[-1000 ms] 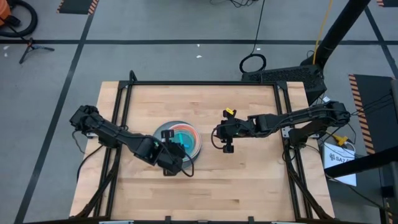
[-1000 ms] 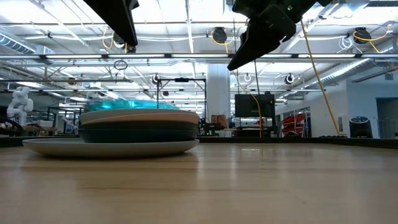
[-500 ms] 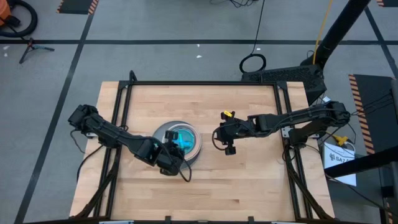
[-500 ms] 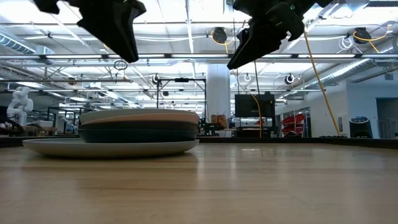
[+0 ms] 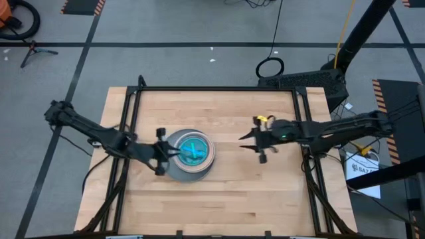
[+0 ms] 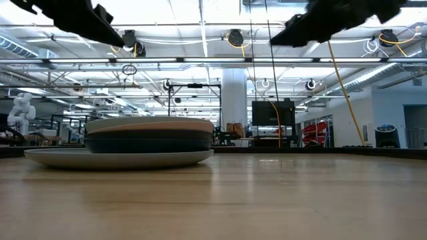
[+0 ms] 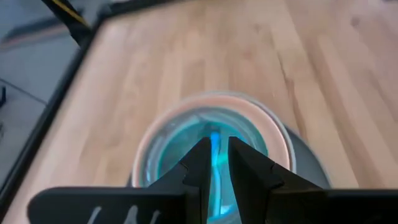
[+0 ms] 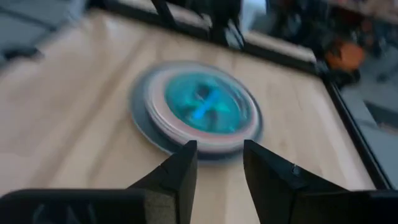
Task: Stack plastic plates
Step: Return to Home Position
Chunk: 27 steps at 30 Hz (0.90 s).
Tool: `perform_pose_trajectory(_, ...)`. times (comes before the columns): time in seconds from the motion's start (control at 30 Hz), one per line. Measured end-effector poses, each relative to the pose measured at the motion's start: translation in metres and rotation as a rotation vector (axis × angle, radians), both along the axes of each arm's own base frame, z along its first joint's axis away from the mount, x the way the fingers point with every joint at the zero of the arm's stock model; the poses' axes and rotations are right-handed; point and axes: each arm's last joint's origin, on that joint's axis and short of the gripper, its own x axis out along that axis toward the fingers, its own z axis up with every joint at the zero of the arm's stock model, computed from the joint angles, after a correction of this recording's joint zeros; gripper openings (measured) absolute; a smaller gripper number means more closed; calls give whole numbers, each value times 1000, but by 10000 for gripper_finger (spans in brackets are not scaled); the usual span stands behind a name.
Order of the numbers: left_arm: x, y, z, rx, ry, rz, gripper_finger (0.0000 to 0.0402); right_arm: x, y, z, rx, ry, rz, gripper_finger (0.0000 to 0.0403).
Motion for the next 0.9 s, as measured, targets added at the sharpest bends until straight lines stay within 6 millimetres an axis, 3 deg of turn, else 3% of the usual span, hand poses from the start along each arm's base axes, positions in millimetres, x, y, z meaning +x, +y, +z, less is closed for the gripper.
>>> perform_pose_trajectory(0.13,-24,14,0,-24,-144,-5,62,-29,0,0,28,-160,70,125)
perform_pose_trajectory(0.53,-83,42,-14,-99,-386,30,62,-103,-4,-19,77,-403,65,125)
perform_pose_trajectory(0.9,-111,52,-38,-200,-558,37,62,-134,-6,-51,188,-424,37,125)
